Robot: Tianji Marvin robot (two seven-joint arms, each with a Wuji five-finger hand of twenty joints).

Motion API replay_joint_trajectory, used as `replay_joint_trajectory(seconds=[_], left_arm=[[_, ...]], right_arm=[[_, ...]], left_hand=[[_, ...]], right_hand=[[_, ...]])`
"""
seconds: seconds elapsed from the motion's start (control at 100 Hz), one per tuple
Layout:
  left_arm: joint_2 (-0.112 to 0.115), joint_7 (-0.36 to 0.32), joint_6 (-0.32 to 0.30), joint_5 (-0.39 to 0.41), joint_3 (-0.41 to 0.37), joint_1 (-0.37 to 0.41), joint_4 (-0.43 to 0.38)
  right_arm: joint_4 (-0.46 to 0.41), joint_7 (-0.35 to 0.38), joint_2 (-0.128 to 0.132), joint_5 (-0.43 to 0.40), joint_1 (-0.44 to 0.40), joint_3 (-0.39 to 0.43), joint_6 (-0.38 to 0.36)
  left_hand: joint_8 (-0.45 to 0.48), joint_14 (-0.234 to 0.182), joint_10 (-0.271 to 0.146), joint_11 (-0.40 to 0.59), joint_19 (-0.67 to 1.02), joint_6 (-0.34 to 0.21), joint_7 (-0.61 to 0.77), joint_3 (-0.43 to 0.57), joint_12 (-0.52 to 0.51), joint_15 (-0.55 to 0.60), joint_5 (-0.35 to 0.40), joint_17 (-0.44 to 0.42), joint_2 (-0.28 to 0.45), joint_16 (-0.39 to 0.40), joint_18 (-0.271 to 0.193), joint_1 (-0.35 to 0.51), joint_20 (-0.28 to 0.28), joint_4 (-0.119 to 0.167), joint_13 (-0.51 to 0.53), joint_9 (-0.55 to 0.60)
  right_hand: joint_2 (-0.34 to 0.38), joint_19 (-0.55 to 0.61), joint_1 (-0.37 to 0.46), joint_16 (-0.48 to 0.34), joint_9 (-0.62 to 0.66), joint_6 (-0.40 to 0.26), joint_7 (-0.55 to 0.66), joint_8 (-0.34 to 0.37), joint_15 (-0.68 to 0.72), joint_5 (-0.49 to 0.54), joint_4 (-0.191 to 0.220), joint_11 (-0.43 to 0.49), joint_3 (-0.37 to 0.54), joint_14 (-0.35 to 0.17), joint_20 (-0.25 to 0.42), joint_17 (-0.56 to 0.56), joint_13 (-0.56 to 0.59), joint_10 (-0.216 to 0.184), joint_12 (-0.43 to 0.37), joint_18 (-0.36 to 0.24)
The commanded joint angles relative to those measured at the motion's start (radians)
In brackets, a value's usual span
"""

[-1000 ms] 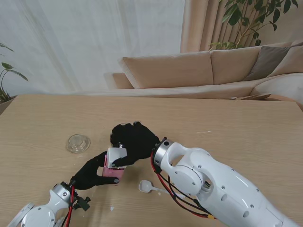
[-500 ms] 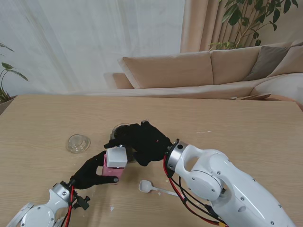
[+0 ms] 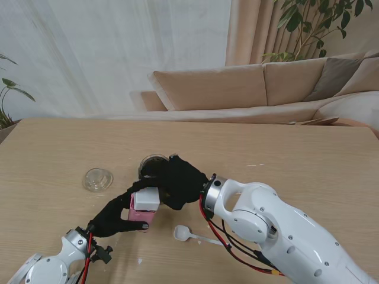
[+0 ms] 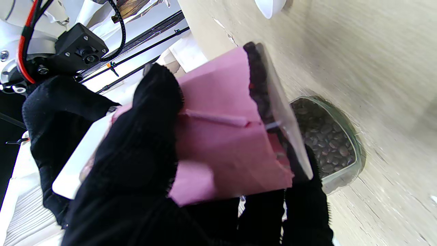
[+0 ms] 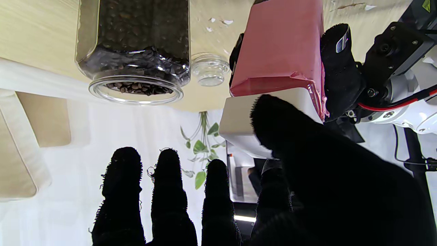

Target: Portion coffee beans from the glass jar into the coffee jar

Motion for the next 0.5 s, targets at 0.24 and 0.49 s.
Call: replay_joint_trajectory(seconds=[0.24, 0.49], left_arm=[[-0.006, -0.003, -0.001, 0.014, 0.003, 0.006, -0.008], [-0.006, 0.002, -0.003, 0.020, 0.004, 0.007, -0.008]], right_arm=[[0.013, 0.007, -0.014, 0.035, 0.027, -0.030, 0.038], [0.030, -0.002, -0.029, 0.076, 0.060, -0.087, 0.157]], left_hand=[[0.082, -0.012, -0.099, 0.114, 0.054, -0.157, 0.169, 0.159, 0.058, 0.006, 0.052, 0.019, 0.205, 0.001, -0.006, 0.193, 0.013, 0.073, -0.022, 0.066], [0.083, -0.013, -0.100, 0.116, 0.058, -0.158, 0.171, 0.156, 0.059, 0.009, 0.052, 0.020, 0.205, 0.001, -0.006, 0.191, 0.015, 0.074, -0.022, 0.066]], right_hand=[[0.113, 0.053, -0.208, 0.028, 0.037, 0.068, 0.227, 0.170, 0.046, 0.203, -0.001, 0.040, -0.168, -0.021, 0.034, 0.002, -0.005, 0.040, 0.074, -0.018], [0.158, 0.101, -0.372, 0.051, 0.120, 0.352, 0.605, 0.458, 0.087, 0.279, 0.002, 0.084, -0.263, 0.015, 0.053, 0.036, 0.035, 0.089, 0.131, -0.002]])
